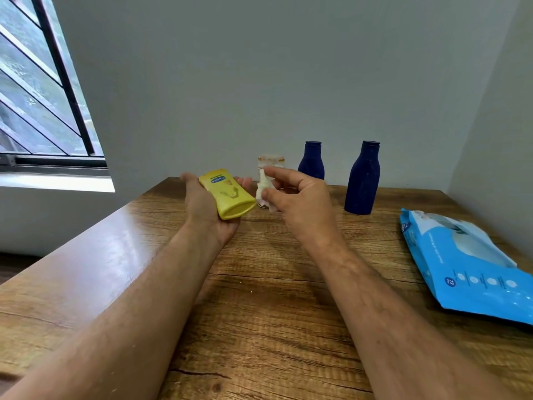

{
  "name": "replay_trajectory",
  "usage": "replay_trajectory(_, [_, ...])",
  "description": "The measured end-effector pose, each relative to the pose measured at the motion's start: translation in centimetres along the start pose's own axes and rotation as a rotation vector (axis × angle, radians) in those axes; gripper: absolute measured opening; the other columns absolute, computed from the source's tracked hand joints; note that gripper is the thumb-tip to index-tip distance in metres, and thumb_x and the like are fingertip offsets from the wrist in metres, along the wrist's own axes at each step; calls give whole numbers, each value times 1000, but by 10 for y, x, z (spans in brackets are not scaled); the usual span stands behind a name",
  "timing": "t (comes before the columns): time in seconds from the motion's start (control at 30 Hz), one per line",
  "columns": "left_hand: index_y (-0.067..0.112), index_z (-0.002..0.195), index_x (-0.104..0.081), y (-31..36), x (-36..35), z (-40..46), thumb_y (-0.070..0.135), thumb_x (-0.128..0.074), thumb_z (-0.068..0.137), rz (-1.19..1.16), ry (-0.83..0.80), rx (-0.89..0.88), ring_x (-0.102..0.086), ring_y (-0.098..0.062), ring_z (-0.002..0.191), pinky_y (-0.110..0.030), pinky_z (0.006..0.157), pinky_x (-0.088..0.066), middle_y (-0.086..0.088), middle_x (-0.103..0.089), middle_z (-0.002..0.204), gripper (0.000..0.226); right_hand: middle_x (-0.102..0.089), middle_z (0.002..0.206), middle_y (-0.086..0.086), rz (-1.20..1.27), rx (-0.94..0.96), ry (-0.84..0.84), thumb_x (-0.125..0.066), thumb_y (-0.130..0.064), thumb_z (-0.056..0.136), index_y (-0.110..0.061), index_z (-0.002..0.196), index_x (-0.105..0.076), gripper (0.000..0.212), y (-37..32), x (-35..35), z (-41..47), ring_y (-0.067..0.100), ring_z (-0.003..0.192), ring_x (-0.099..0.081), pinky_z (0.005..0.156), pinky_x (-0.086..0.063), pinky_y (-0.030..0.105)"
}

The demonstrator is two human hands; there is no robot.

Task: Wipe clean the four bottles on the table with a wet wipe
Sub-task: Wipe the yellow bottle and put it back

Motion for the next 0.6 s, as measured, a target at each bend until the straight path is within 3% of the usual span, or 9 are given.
replay_trajectory(0.1, [-2,99,-56,-2,-3,-8,38,-41,106,23,-17,14,-69,-22,53,-29,52,-58,-15,-68,70,43,-76,97,-3,77,-7,-17,-73,-1,84,-17,109,-74,29,2,-9,0,9,94,-71,82,-60,29])
replay_trajectory(0.17, [-2,99,-55,-3,-3,-8,24,-42,105,11,7,25,-71,-22,54,-29,51,-59,-16,-69,82,30,-76,92,-3,74,0,14,-74,-4,84,-19,101,-76,23,3,-10,0,11,89,-72,79,-61,30])
replay_trajectory(0.3, [-3,113,-54,-5,5,1,22,-37,107,4,126,32,-72,-28,71,-35,50,-61,-20,-67,93,30,-75,87,-9,-29,71,32,-75,-10,84,-22,98,-76,18,0,-9,-4,2,80,-70,68,-56,16])
replay_trajectory(0.43, [-2,125,-46,-10,16,14,21,-38,107,70,226,26,-70,-35,91,-43,58,-63,-27,-64,114,31,-72,94,-12,-164,171,-33,-74,-15,86,-24,97,-76,15,-3,-15,-13,-1,86,-67,73,-56,15])
replay_trajectory(0.6, [-5,131,-49,-8,29,30,23,-40,100,63,291,5,-71,-45,96,-59,78,-59,-30,-65,119,42,-69,106,-12,-409,295,-143,-72,-22,88,-27,101,-75,15,0,-23,-16,0,96,-63,85,-54,16])
Point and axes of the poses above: each hand's wrist, its own z-axis towards the middle knuckle, its own x-axis out of the back of the hand, y = z × x, the point moved 3 cm from there along z, towards the middle knuckle
